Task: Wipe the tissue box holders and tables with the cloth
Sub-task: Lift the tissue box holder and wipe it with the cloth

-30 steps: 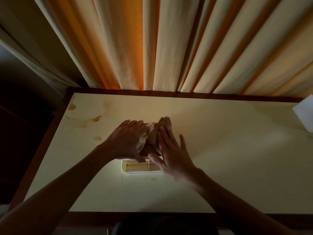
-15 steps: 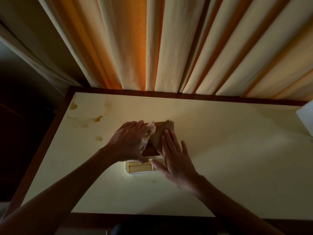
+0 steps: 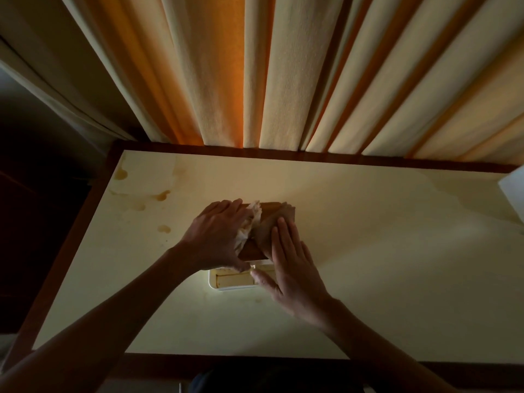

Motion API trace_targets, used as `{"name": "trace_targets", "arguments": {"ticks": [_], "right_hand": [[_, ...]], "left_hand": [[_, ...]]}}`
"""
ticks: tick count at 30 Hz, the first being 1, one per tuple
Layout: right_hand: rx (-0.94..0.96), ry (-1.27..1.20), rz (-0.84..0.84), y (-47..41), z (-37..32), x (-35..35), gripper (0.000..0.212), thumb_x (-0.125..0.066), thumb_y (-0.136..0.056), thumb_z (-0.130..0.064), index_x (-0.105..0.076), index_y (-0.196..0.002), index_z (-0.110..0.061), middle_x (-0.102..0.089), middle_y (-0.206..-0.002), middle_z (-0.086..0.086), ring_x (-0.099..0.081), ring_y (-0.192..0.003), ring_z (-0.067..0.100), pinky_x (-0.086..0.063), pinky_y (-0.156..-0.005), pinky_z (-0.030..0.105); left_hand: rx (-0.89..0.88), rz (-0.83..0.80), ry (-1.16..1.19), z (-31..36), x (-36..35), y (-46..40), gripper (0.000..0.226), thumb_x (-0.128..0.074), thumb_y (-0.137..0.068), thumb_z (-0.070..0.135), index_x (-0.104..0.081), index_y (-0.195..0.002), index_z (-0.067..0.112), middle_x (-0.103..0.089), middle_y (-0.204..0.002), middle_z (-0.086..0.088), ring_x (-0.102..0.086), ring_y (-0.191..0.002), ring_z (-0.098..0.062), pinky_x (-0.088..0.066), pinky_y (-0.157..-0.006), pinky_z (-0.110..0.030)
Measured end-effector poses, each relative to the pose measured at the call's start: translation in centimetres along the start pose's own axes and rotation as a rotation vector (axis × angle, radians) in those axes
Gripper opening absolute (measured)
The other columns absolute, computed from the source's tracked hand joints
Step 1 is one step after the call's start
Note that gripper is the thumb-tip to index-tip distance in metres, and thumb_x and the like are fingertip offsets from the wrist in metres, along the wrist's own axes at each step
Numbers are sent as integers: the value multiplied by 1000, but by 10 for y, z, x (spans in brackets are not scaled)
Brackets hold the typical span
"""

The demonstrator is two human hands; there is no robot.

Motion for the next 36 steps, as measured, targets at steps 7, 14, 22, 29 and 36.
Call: {"name": "trace_targets", "arguments": {"ticks": [7, 14, 22, 29, 36], "right_hand": [[-62, -54, -18, -56, 8, 17, 108, 5, -79, -87, 10, -158, -14, 14, -167, 7, 11, -153, 25, -17, -124, 48], [-39, 18, 158, 7, -6, 7, 93, -23, -98, -72, -26, -153, 3, -16, -164, 20, -14, -152, 38, -38, -112, 55], [-144, -74, 67, -58, 11, 19, 96, 7, -86, -81, 4, -160, -19, 5, -168, 5, 3, -154, 30, -24, -121, 51], [-85, -24, 62, 1, 4, 7, 91, -7, -94, -77, -4, -159, -13, 5, -167, 3, 3, -154, 28, -21, -121, 47], [-115, -164, 83, -42, 14, 13, 84, -3, -97, -73, -1, -161, -18, 7, -168, 2, 1, -155, 27, -21, -123, 47]], "left_hand": [[44, 38, -11, 1, 5, -1, 116, -75, -52, 76, -33, -143, 17, -48, -139, -6, -48, -123, -27, -34, -110, -37], [67, 33, 9, -2, -1, 0, 121, -67, -49, 87, -33, -144, 20, -37, -151, -7, -38, -136, -27, -22, -116, -35], [72, 49, 32, -1, -4, -1, 121, -73, -49, 78, -31, -145, 17, -41, -149, -9, -39, -136, -29, -21, -116, -36], [91, 90, 76, -3, -4, 1, 122, -67, -47, 85, -32, -143, 19, -44, -147, -10, -43, -134, -30, -18, -114, -34], [98, 142, 90, -7, 0, 1, 122, -66, -47, 84, -37, -143, 15, -51, -141, -10, -49, -128, -29, -30, -111, -37]]}}
Point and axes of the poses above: each hand's wrist, its own y-axis away from the middle knuckle, its own x-axis out of the back of the hand, z = x × y, the point moved 10 cm from there along -y, towards the middle knuckle
